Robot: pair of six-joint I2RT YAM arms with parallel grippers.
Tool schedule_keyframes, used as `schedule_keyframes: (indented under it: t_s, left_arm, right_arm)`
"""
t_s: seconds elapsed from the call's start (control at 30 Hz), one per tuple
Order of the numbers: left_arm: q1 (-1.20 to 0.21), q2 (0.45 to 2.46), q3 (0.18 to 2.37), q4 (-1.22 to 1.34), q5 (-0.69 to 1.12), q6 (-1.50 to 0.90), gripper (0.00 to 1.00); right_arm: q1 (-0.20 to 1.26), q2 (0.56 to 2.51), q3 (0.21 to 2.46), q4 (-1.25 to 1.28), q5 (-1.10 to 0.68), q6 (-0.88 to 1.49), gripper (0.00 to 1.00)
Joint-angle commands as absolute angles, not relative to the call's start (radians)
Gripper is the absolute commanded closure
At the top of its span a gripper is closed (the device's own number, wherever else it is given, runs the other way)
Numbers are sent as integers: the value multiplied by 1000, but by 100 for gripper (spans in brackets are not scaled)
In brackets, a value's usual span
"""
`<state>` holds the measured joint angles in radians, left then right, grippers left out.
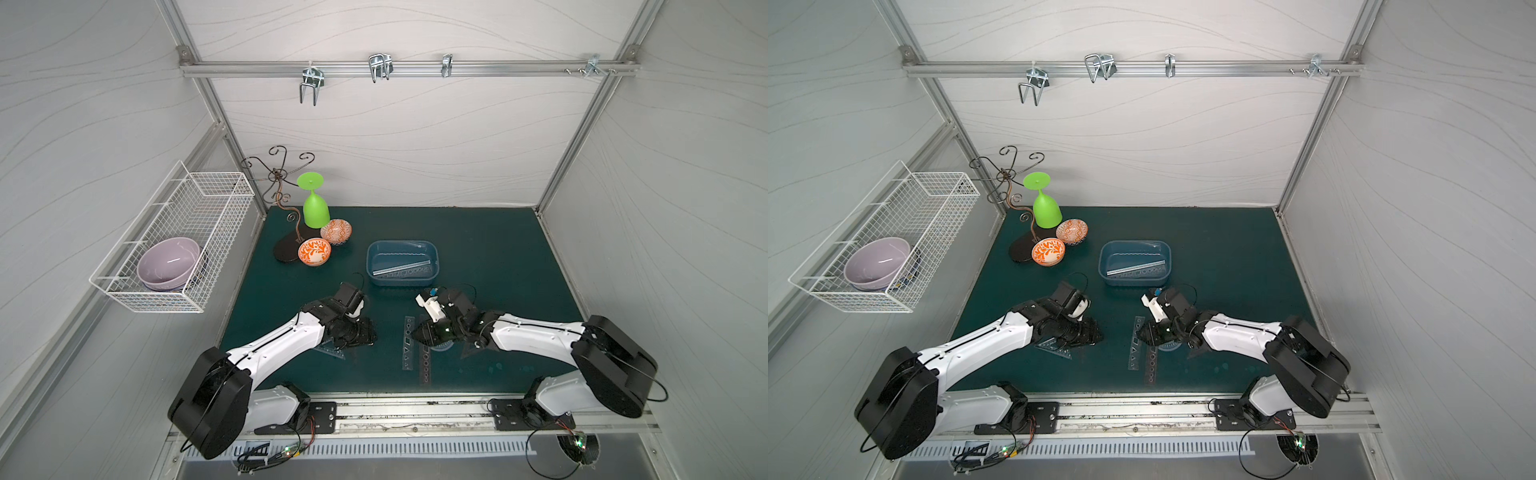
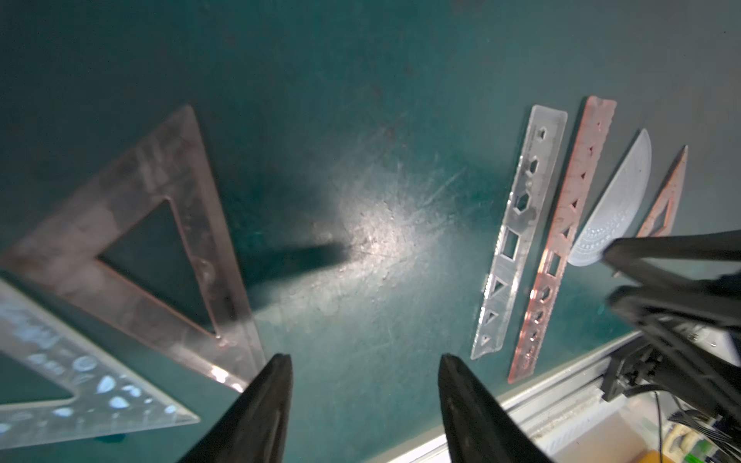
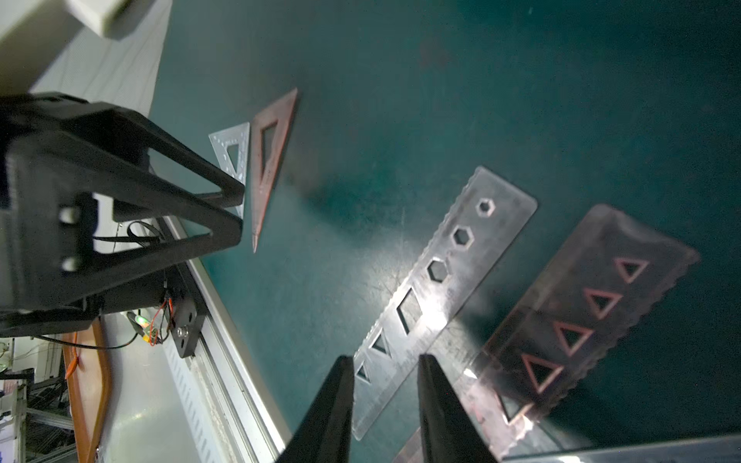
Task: Put the scattered rulers into the storage box
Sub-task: Pick up the ruler from the center of the board.
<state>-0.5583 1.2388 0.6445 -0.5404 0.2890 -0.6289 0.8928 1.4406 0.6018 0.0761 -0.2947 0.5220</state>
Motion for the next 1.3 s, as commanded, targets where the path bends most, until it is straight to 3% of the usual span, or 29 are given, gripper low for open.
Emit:
schedule_keyframes:
  t_s: [0.0,0.9,1.13,1.27]
  left_arm:
    - [-564,1221,637,-453,321,-667,36]
    - [-564,1250,572,-395,312,-683,35]
    - [-565,1256,544,-290,347,-731,43]
    - [-564,1271,548,-256,350,-745,45]
  right_arm:
    - [910,1461,592,104,-262,540,65]
    - [907,1681,671,224,-357,559,63]
    - [803,1624,623,366,-519,565,83]
    - [783,1649,656,358,-539,545,87]
